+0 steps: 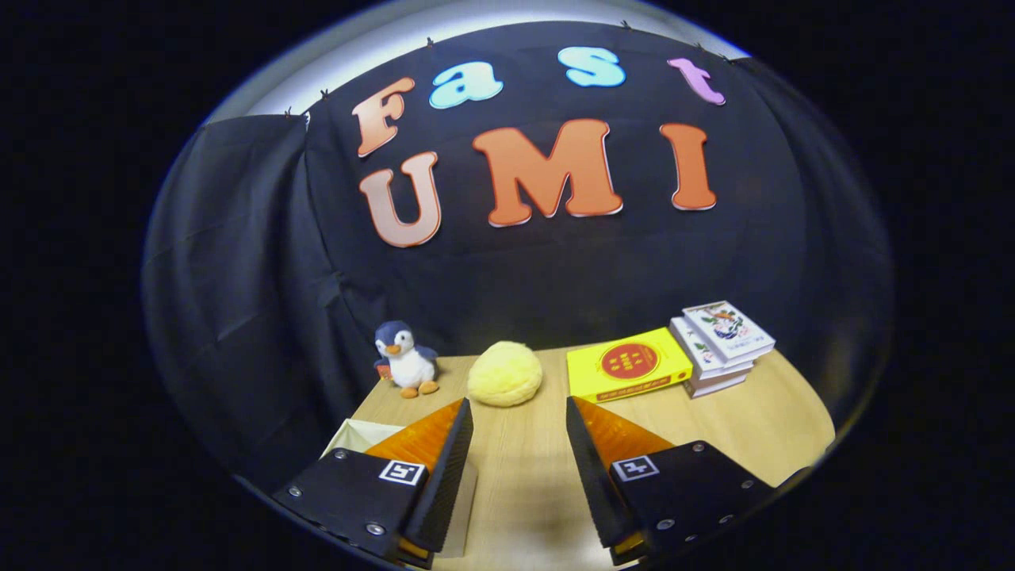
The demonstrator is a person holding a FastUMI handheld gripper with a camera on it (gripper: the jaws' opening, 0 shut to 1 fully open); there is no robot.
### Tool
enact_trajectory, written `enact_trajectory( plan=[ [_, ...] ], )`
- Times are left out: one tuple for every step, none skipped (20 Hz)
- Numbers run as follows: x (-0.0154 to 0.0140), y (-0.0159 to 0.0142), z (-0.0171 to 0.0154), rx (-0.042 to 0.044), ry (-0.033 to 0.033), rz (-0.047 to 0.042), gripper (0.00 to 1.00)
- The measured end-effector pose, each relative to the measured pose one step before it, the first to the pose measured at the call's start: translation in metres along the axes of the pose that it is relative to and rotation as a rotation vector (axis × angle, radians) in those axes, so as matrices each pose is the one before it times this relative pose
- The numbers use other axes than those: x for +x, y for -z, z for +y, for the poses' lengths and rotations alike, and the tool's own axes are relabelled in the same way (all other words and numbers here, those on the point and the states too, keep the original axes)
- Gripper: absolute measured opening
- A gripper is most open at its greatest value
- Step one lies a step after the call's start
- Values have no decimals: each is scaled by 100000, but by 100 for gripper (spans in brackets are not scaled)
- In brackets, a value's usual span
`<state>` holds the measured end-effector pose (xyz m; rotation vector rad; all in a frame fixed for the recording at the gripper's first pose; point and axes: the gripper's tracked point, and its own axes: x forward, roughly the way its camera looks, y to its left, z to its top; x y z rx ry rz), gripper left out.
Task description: Open the storage box then place both shoes into the box .Put the left shoe in first, then the right shoe, with the right side of both shoes facing outward in a uniform manner.
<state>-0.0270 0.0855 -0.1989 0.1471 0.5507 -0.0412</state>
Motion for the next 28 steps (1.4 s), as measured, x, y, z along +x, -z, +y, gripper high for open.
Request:
enact_trajectory(
  plan=[
    [-528,-1473,-1178,-1274,972,-4066,75],
    [-422,-1421,-1156,-1270,935,-3911,77],
    [-306,-1393,-1090,-959,1050,-3753,80],
    [-163,-1291,-1050,-1033,570,-3604,81],
    [-195,-1282,-863,-744,780,-3715,84],
    [-161,-1299,-1067,-1317,938,-3809,85],
    [-314,-1230,-879,-1919,995,-4779,87],
    [-19,-1496,-909,-2148,1646,-5682,88],
    [-25,-1261,-804,-2360,1378,-5107,88],
    [-273,-987,-500,-2085,856,-3515,88],
    [-252,-810,-379,-1910,-48,-2710,88],
    [-282,-854,-175,-831,-325,-1672,88],
    [-299,-656,-147,194,-639,-1048,88],
    [-171,-611,-155,1179,-504,-1267,88],
    [-135,-603,-336,1177,-514,-1203,89],
    [-226,-711,-351,871,44,-1201,89],
    [127,-103,-74,-128,382,-762,89],
    [-3,-41,-162,-703,630,-605,89],
    [62,-390,-164,-673,173,-1266,89],
    [-26,-385,-141,-486,22,-1029,89],
    [11,-436,-252,-82,-136,-1099,89],
    [-33,-337,-109,157,-294,-647,89],
    [-249,-278,-24,135,-507,-688,89],
    [-134,-134,-85,222,-15,-722,89],
    [-170,-323,-295,369,-35,-444,89],
    [-171,-164,-70,771,-267,-336,89],
    [-249,-140,145,792,-644,-502,89],
    [-160,-246,72,400,-679,-1358,89]
  ],
)
